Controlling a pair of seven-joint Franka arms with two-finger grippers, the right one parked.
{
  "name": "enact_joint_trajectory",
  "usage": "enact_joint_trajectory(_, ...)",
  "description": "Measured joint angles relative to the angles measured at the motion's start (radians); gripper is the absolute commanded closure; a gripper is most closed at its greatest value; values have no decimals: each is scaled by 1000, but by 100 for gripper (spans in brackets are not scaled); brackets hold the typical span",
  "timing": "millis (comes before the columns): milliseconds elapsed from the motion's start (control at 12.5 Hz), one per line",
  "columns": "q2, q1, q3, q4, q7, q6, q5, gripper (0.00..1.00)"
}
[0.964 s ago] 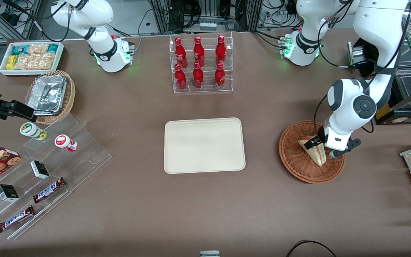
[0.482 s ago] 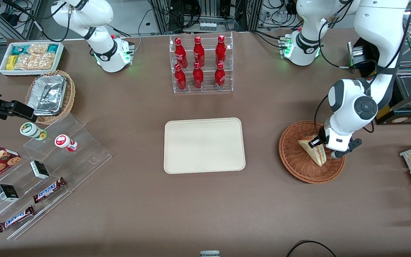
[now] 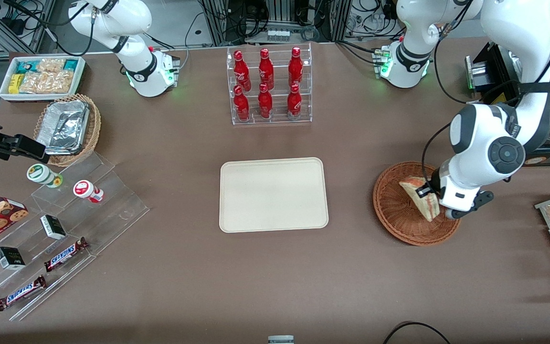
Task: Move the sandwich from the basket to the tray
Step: 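Lift the sandwich and carry it over the cream tray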
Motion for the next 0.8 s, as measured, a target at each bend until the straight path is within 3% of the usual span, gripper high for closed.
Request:
enact_joint_trajectory(562,20,-194,-7,23,69,-15,-2,100)
enact_joint_trajectory(803,88,-323,-9,105,-13,-15,-3,100)
